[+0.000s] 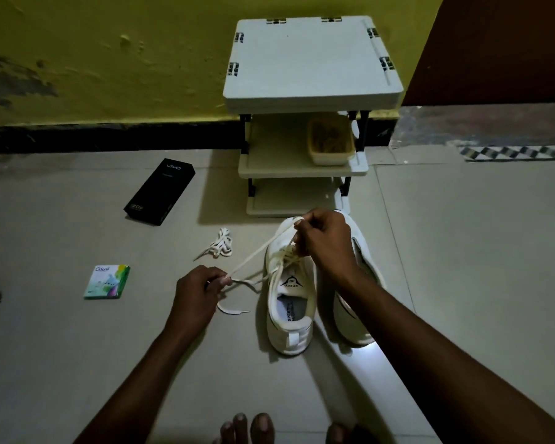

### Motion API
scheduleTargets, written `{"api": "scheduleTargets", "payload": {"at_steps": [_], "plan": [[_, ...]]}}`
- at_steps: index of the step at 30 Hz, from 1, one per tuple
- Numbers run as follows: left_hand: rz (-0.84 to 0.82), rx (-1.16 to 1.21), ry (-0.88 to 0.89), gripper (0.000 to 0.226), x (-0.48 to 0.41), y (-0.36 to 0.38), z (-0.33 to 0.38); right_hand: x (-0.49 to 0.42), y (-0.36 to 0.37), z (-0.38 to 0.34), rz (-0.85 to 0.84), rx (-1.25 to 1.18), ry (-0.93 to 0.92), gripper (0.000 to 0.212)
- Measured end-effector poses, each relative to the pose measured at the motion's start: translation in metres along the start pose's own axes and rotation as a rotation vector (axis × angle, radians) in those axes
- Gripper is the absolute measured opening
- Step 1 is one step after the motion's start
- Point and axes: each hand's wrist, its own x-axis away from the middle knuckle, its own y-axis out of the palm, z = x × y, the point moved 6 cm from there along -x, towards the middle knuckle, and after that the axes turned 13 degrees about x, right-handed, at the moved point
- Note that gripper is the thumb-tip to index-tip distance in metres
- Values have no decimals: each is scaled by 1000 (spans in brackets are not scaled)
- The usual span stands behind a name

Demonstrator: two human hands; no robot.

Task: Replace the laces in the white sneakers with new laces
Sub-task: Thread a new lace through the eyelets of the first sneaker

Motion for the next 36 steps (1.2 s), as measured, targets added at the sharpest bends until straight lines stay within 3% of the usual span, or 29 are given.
{"api": "scheduleTargets", "payload": {"at_steps": [4,9,16,26,36], "plan": [[-71,-49,-30,21,-2,7,7,4,-6,4,14,92,-9,7],[-83,269,-120,17,-5,27,40,23,-22,-2,140,366,-157,11],[-118,577,-178,7,-10,60,77,33,2,22,-83,631,-195,17],[-89,517,-176,20,-11,88,70,47,-9,46,52,304,19,24],[-40,420,-168,15,-10,101,65,43,-8,61,59,199,150,26]]}}
